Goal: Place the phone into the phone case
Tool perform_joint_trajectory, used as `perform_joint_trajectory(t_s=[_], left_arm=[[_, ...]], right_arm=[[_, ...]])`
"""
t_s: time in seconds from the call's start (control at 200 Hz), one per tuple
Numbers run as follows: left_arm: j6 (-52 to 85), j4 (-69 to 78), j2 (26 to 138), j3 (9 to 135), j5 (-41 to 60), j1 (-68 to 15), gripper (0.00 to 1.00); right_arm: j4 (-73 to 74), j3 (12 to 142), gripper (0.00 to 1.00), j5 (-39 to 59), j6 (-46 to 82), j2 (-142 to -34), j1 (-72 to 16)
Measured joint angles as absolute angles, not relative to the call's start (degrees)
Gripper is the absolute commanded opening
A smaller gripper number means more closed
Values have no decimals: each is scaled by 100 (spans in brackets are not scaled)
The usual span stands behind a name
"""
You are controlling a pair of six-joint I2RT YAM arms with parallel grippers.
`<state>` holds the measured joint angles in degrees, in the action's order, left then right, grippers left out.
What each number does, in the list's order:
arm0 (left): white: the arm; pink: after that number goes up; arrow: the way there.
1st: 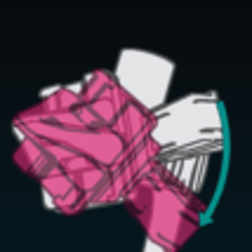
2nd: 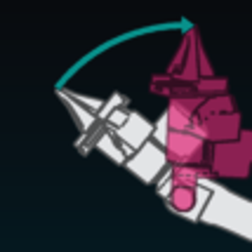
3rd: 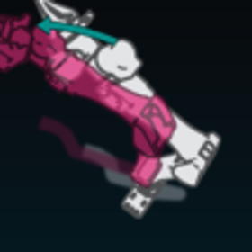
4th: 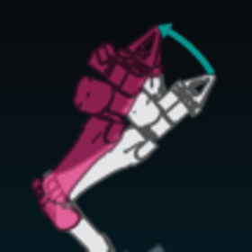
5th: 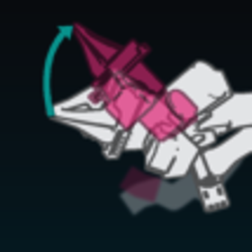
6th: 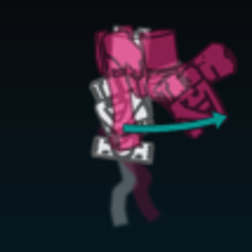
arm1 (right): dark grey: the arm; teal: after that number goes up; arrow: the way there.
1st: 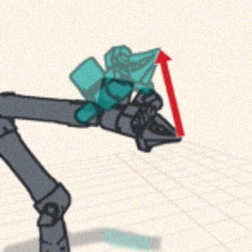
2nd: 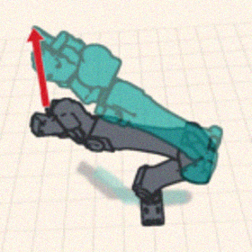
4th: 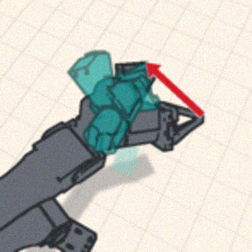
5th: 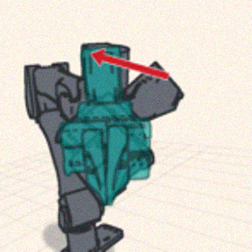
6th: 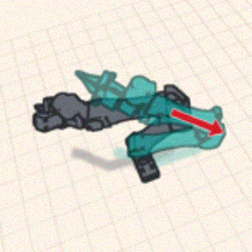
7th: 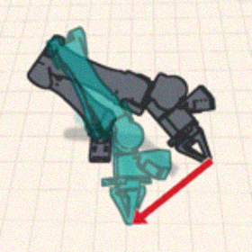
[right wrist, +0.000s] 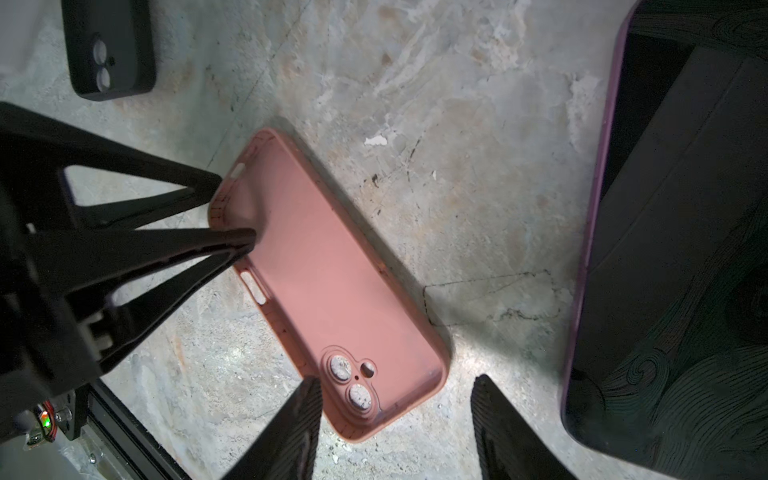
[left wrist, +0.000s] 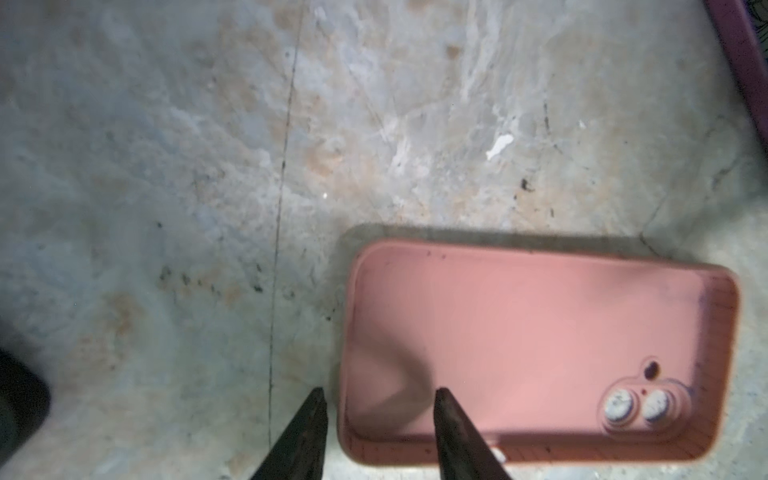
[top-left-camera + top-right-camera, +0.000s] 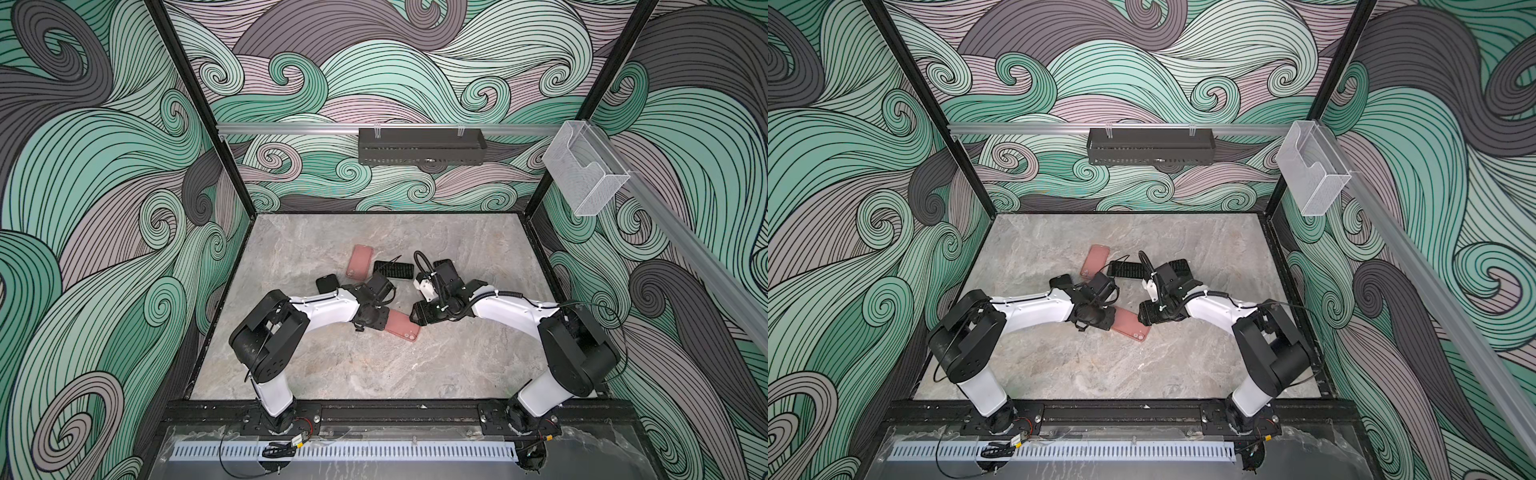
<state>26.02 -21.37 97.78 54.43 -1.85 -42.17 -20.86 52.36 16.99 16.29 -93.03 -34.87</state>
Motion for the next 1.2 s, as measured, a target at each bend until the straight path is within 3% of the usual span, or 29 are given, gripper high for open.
perform_joint_trajectory(t_s=[0.295, 0.746, 1.196], left_arm=[[3870, -1809, 9142, 4770, 1, -4351, 44], [4604, -1240, 9391, 4703, 130, -4595, 29], [4700, -1304, 9666, 5033, -73, -4589, 35]], right_arm=[[-2062, 5269, 57, 1708, 1503, -9725, -3487], [-2040, 5428, 40, 1964, 1378, -9948, -3487], [-1767, 5190, 32, 2270, 1466, -9902, -3669]])
